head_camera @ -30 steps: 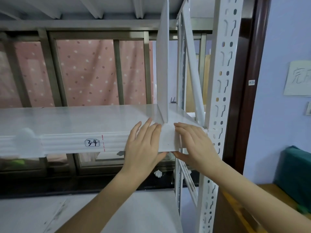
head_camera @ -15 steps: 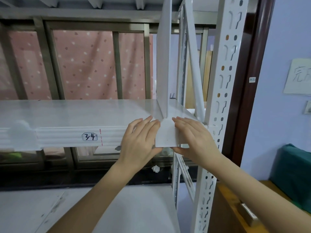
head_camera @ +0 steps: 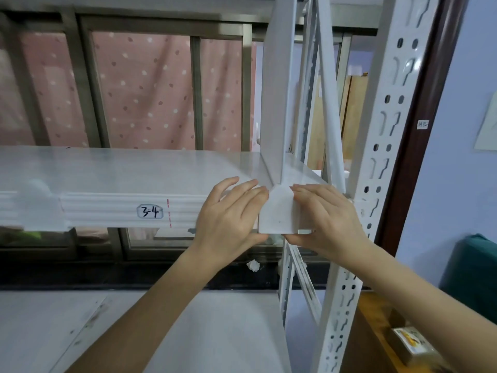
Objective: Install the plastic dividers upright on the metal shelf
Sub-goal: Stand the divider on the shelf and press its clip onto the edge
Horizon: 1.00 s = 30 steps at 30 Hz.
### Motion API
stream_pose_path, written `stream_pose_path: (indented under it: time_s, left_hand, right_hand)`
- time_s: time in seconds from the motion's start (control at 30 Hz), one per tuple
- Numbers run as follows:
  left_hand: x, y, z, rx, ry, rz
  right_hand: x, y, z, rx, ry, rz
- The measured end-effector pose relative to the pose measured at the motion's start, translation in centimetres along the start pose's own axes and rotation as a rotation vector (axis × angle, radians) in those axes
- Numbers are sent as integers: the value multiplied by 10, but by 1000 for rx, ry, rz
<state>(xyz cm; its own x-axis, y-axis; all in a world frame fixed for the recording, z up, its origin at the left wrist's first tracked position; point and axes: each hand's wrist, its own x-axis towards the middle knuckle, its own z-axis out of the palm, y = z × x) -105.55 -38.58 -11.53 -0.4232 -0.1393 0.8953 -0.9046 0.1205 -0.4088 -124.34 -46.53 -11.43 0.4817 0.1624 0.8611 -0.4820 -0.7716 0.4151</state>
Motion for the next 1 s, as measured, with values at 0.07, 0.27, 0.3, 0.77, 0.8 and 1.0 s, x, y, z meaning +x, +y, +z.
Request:
stream_pose_path:
  time_s: [0.07,0.27,0.3,0.77,0.8,1.0]
  left_hand:
    - [-1,-2,0,5,3,4]
    - [-7,-12,-4,22,10,7]
    - [-7,-14,-5,21,12,8]
    - [-20,-46,-19,25,30,40]
    - [-21,-49,-21,21,30,42]
    - [-31,-68,-30,30,47,47]
  right_hand:
    - [2,-2,1,-4,5,4]
    - [8,-11,7,30,49,-8]
    - [10,-12,8,33,47,-8]
    - [29,-37,26,-4,-11,1]
    - [31,-40,27,-3,-4,1]
    - [45,-57,40,2,28,-1]
